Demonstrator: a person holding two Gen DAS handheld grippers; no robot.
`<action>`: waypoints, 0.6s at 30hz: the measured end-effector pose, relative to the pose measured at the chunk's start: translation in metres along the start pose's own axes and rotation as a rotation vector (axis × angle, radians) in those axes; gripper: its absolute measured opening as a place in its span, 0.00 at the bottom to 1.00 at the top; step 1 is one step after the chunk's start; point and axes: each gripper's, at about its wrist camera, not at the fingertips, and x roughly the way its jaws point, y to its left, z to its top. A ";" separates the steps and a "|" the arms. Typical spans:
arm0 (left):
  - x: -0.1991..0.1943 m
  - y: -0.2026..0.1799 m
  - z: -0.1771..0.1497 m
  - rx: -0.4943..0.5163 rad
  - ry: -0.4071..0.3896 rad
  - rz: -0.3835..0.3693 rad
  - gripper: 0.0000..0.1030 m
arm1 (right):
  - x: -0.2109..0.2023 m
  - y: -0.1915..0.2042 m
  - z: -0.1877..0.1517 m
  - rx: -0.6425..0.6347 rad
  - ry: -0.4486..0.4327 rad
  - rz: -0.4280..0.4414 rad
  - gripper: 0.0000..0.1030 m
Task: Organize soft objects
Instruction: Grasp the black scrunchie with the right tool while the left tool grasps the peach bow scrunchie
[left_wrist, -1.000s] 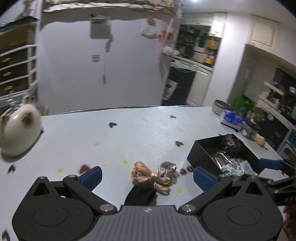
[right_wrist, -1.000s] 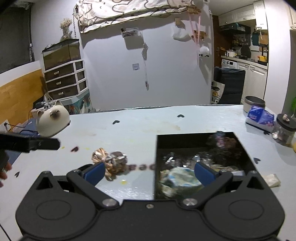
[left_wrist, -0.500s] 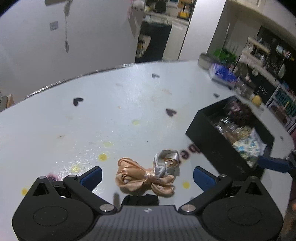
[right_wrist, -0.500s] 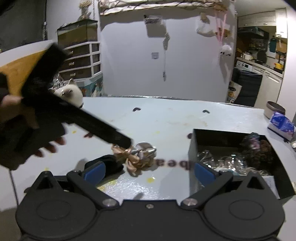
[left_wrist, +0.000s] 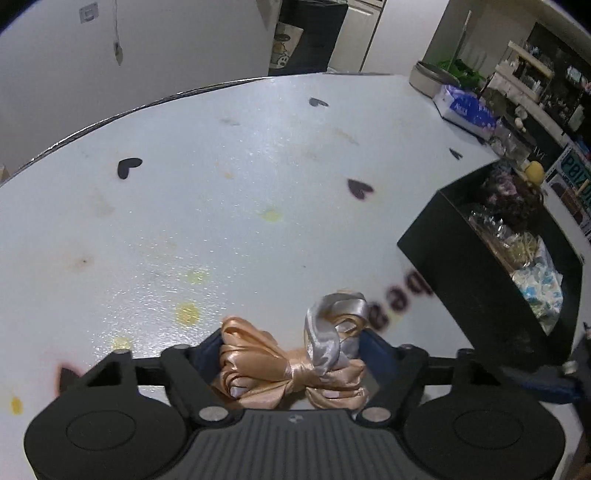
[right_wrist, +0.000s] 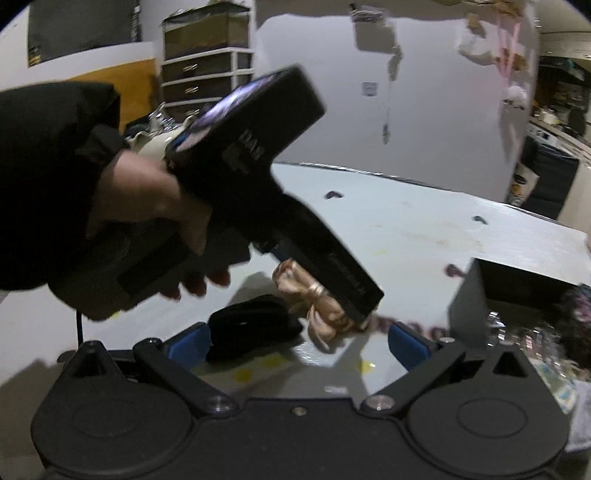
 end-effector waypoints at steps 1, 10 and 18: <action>-0.002 0.003 0.000 -0.001 -0.003 0.000 0.69 | 0.004 0.001 0.000 -0.011 0.007 0.014 1.00; -0.027 0.039 -0.009 -0.076 -0.073 -0.044 0.67 | 0.034 0.020 0.012 -0.188 0.053 0.126 1.00; -0.056 0.072 -0.028 -0.192 -0.141 -0.033 0.67 | 0.057 0.016 0.018 -0.142 0.133 0.205 0.81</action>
